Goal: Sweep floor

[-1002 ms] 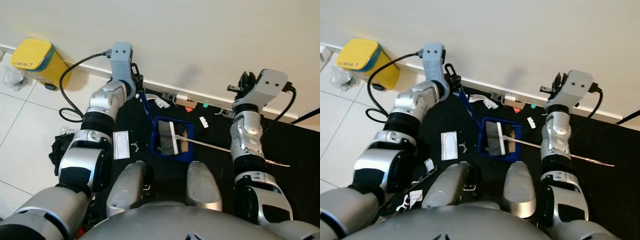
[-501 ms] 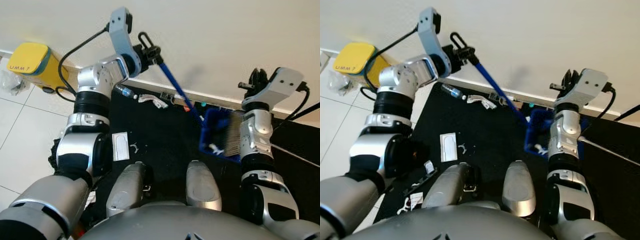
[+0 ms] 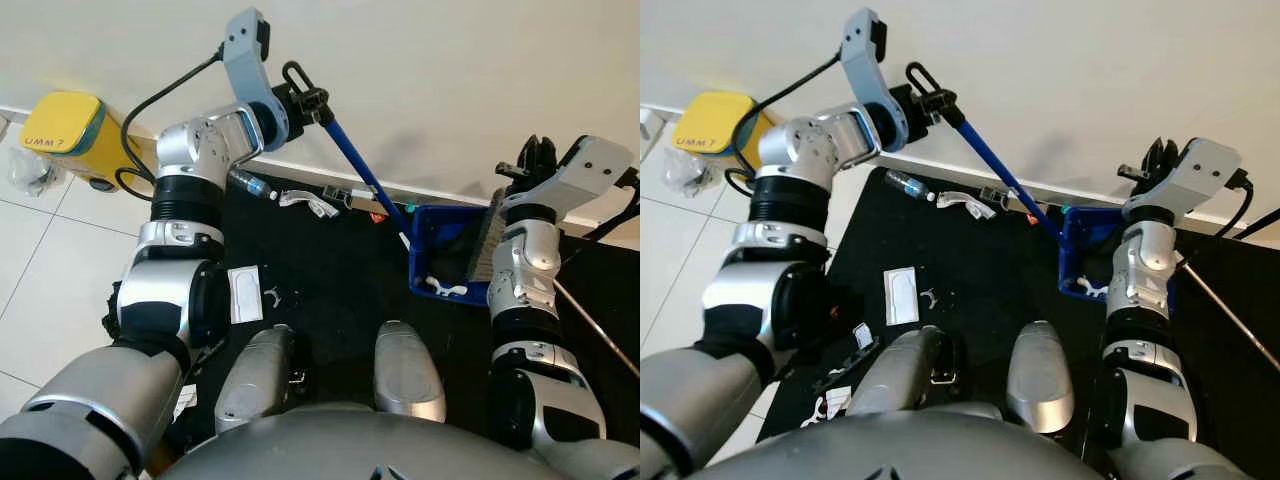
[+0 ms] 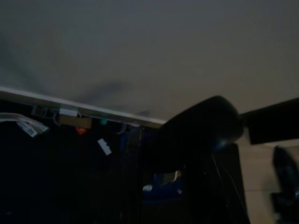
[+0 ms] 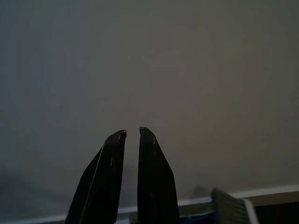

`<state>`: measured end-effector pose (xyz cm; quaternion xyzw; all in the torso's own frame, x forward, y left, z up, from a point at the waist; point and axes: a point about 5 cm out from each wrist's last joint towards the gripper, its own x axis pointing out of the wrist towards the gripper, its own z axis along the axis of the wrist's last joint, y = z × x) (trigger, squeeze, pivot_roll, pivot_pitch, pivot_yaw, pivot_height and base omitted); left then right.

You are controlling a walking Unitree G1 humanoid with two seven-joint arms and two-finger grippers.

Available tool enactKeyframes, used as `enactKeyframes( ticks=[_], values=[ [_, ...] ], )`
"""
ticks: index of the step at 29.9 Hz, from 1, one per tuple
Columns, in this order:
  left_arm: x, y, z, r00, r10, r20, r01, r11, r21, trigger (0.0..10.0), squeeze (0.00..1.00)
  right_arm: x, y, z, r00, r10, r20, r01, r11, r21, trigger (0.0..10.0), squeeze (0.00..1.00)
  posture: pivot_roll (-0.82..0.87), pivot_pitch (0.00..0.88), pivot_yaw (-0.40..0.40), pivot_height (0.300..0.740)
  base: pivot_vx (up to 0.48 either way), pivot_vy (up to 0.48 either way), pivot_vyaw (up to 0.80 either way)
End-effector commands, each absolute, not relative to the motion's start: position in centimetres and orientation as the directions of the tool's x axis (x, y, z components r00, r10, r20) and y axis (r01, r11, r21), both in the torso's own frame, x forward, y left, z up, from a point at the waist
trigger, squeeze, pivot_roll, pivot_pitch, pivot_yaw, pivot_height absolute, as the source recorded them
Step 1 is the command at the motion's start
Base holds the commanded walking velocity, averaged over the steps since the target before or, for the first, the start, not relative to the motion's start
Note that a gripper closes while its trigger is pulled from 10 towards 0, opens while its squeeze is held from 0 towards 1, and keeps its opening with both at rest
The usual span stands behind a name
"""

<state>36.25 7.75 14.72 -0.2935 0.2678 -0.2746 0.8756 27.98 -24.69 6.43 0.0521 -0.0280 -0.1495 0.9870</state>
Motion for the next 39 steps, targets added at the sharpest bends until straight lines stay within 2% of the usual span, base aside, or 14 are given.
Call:
enactKeyframes(
  ticks=[1, 10, 17, 22, 28, 33, 35, 36, 38, 39],
  values=[
    [36.6, 7.2, 17.6, 0.702, -0.704, -0.104, 0.387, 0.5, -0.775, 10.0, 0.0, 27.6, -24.2, 5.3, 0.959, -0.282, -0.007, 0.282, 0.954, 0.106, 10.0, 0.0, -0.06, 0.0, 0.11, 0.74, 0.0, 0.0, 0.0],
    [37.0, 7.9, 20.7, 0.711, -0.704, -0.004, 0.417, 0.426, -0.803, 10.0, 0.0, 26.4, -24.1, 3.0, 0.967, -0.224, -0.118, 0.235, 0.968, 0.087, 10.0, 0.0, -0.05, 0.0, 0.101, 0.74, 0.0, 0.0, 0.0],
    [37.1, 8.0, 23.2, 0.703, -0.708, 0.072, 0.454, 0.368, -0.811, 10.0, 0.0, 25.5, -24.6, 1.9, 0.95, -0.264, -0.168, 0.278, 0.959, 0.065, 10.0, 0.0, -0.05, 0.0, 0.101, 0.74, 0.0, 0.0, 0.0],
    [37.0, 8.2, 25.6, 0.691, -0.708, 0.144, 0.493, 0.315, -0.811, 10.0, 0.0, 25.5, -25.7, 2.3, 0.937, -0.319, -0.141, 0.33, 0.942, 0.061, 10.0, 0.0, -0.06, 0.0, 0.105, 0.74, 0.0, 0.0, 0.0],
    [37.2, 8.7, 27.7, 0.693, -0.695, 0.19, 0.525, 0.306, -0.795, 10.0, 0.0, 25.9, -25.9, 3.3, 0.958, -0.276, -0.074, 0.282, 0.956, 0.086, 10.0, 0.0, -0.06, 0.0, 0.102, 0.74, 0.0, 0.0, 0.0],
    [37.5, 9.8, 29.5, 0.718, -0.661, 0.217, 0.537, 0.329, -0.776, 10.0, 0.0, 25.9, -26.5, 4.2, 0.969, -0.245, -0.022, 0.245, 0.956, 0.161, 10.0, 0.0, -0.05, 0.0, 0.099, 0.74, 0.0, 0.0, 0.0],
    [37.8, 10.5, 30.2, 0.735, -0.64, 0.225, 0.539, 0.349, -0.766, 10.0, 0.0, 25.7, -26.4, 4.4, 0.988, -0.157, -0.01, 0.153, 0.948, 0.28, 10.0, 0.0, -0.05, 0.0, 0.097, 0.74, 0.0, 0.0, 0.0],
    [37.8, 10.5, 30.2, 0.735, -0.64, 0.225, 0.539, 0.349, -0.766, 10.0, 0.0, 25.7, -26.4, 4.4, 0.988, -0.157, -0.01, 0.153, 0.948, 0.28, 10.0, 0.0, -0.05, 0.0, 0.097, 0.74, 0.0, 0.0, 0.0],
    [38.1, 11.1, 30.4, 0.757, -0.62, 0.206, 0.527, 0.393, -0.754, 10.0, 0.0, 24.9, -26.6, 4.7, 0.997, -0.069, 0.032, 0.05, 0.907, 0.419, 10.0, 0.0, -0.05, 0.0, 0.096, 0.74, 0.0, 0.0, 0.0],
    [38.2, 11.2, 30.1, 0.765, -0.616, 0.191, 0.517, 0.41, -0.751, 10.0, 0.0, 24.6, -27.1, 4.7, 0.996, -0.085, 0.033, 0.063, 0.902, 0.427, 10.0, 0.0, -0.05, 0.0, 0.098, 0.74, 0.0, 0.0, 0.0]
  ],
)
